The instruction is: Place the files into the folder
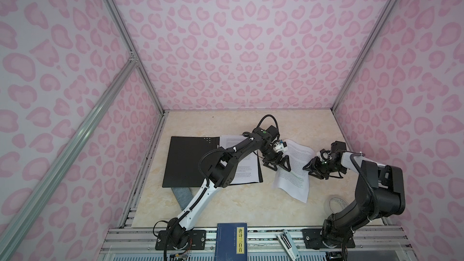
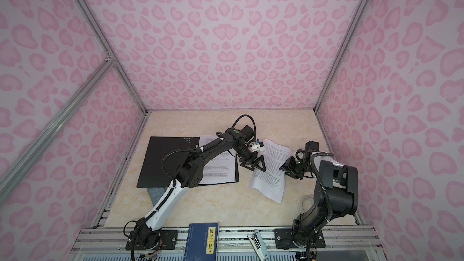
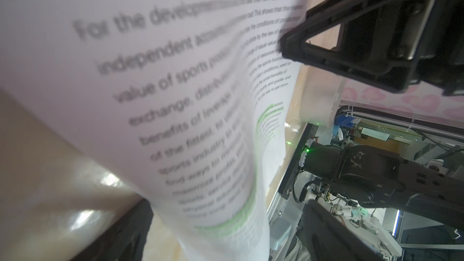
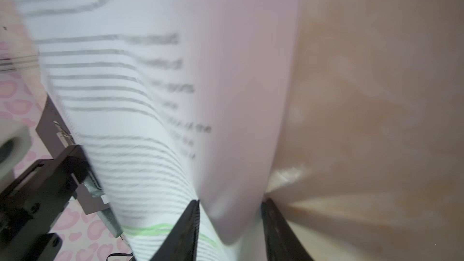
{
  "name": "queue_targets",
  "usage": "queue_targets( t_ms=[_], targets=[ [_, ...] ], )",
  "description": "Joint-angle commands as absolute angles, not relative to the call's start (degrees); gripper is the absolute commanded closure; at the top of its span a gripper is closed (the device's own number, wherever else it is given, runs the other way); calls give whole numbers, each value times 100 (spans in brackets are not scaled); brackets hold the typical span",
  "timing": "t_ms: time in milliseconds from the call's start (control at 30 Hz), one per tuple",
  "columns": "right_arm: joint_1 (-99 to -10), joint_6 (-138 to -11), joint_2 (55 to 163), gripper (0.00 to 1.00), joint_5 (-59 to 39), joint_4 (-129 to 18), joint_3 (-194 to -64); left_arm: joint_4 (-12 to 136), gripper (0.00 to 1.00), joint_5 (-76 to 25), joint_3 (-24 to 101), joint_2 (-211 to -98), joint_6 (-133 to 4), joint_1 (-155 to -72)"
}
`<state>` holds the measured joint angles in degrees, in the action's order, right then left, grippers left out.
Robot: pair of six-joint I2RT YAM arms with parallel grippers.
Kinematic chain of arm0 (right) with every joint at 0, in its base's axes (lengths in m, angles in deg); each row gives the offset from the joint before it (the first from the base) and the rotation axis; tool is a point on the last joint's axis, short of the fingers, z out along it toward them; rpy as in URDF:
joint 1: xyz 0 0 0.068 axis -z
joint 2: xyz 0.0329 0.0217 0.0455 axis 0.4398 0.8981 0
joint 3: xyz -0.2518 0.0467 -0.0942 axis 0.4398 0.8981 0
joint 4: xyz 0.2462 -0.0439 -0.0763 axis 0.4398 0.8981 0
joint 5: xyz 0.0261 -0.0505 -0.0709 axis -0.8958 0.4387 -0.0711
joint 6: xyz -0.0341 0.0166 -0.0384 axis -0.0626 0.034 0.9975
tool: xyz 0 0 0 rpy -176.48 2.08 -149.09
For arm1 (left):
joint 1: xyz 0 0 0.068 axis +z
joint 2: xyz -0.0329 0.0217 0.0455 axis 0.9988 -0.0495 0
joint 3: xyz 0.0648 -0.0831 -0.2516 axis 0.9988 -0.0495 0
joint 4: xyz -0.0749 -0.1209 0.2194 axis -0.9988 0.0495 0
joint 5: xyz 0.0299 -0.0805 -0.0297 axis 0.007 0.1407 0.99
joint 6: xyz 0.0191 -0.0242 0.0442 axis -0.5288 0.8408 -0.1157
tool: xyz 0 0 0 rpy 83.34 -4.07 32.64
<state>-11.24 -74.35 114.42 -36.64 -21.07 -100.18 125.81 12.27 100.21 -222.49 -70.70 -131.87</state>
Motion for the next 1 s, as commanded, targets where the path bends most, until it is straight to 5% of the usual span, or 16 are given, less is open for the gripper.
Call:
queue_targets(
  t_ms=[0,233,967],
  targets=[
    [-1124,-7412,11323,62,-3326,-1744,-10007,12903,3,110,9917,-22277,-7218,-13070],
    [-1202,-7391,11300,69,-3498,-1838,-10006,12895,2,306,9809,-22162,-7224,-13014],
    [-999,-8376,9985,41,-1780,-1368,-9785,12948,2,-402,9800,-22110,-7223,-13076]
  ],
)
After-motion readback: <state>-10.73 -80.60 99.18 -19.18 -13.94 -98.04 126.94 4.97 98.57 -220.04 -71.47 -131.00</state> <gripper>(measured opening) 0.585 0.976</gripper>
